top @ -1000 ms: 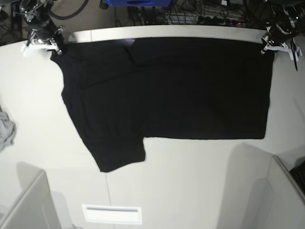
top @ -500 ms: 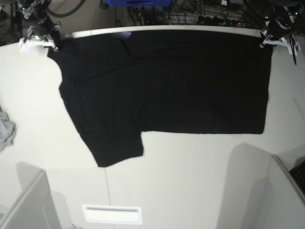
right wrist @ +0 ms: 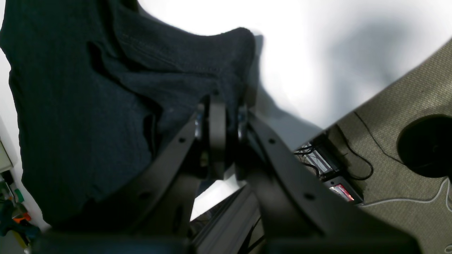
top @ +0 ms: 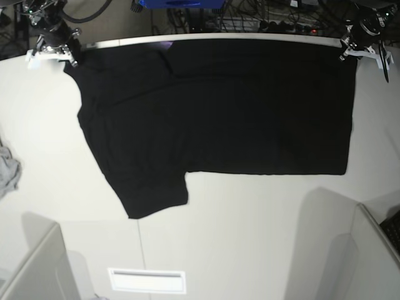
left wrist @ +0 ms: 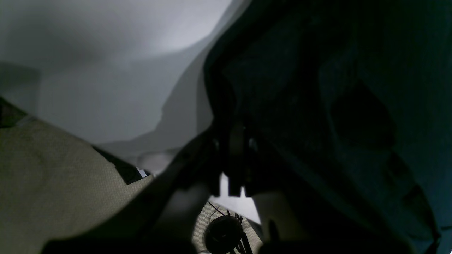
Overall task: Fold the T-shirt properly
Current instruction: 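Pull the held shoulders further toward the robot, flattening the shirt, then release the shoulders and reach both grippers to the shirt's hem corners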
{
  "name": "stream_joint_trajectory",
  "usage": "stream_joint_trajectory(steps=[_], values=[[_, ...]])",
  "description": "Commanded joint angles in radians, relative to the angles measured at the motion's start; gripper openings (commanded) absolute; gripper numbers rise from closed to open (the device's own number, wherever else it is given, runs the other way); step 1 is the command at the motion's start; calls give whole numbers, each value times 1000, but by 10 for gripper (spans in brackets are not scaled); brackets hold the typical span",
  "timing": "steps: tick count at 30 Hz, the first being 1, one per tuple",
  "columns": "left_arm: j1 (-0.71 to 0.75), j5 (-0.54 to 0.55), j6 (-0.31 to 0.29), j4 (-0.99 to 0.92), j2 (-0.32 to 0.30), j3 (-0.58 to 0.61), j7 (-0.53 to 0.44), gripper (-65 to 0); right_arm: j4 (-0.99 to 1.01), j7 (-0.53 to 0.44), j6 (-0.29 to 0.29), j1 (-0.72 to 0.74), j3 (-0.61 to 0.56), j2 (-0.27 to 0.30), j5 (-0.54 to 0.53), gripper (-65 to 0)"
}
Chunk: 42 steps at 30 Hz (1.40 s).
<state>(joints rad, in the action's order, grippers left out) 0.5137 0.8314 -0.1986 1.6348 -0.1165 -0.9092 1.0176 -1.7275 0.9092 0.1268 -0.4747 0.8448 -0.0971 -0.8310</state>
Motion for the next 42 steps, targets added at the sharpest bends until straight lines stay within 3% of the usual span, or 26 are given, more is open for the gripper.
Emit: stream_joint_trajectory(steps=[1,2,3,5,8,10,11,14,16,20,23,27,29,32,36,42], values=[[12,-1,3,17,-12,-23,-6,-650,-19,-19,7,-5,11,10,-14,-626],[12,-1,3,17,-10,-32,-6,-650,-29,-20,7,-5,12,10,-12,-561],[12,-1,3,17,-2,-43,-6,-587,-44,-20,7,-8,12,10,-12,-491],[12,-1,3,28,8,-72,-6,-398,-82,-20,7,-15,14,9,-12,-407],[12,-2,3,64,16,-120,-6,-174,-144,-22,7,-28,14,6,-12,-396],[9,-2,3,89,21,-161,-6,-92,-164,-23,3,-28,15,9,-12,-396],[4,-2,3,106,21,-182,-6,-81,-164,-31,3,-23,26,9,-12,-396],[-2,-2,3,166,18,-228,-6,-81,-167,-62,3,9,55,13,-11,-396],[-10,-2,3,212,15,-228,-6,-81,-168,-62,3,37,44,55,-11,-393],[-60,-7,0,246,-15,-156,-6,-118,-162,-65,3,132,-123,124,-11,-393],[-83,-8,1,242,-44,-35,-7,-304,-130,-69,1,253,-266,173,14,-393],[-137,-8,4,242,-42,14,-6,-650,39,-69,-28,474,-399,179,235,-386],[-157,-13,4,242,-42,14,-6,-650,168,-71,-26,591,-453,179,344,-383],[-171,-85,4,242,-42,15,-6,-650,372,-101,-26,742,-502,188,424,-336],[-177,-192,0,242,-42,12,-6,-650,637,-189,-26,893,-562,228,439,-309],[-172,-214,-2,242,-42,6,-6,-650,972,-324,-25,1036,-681,279,439,-309]])
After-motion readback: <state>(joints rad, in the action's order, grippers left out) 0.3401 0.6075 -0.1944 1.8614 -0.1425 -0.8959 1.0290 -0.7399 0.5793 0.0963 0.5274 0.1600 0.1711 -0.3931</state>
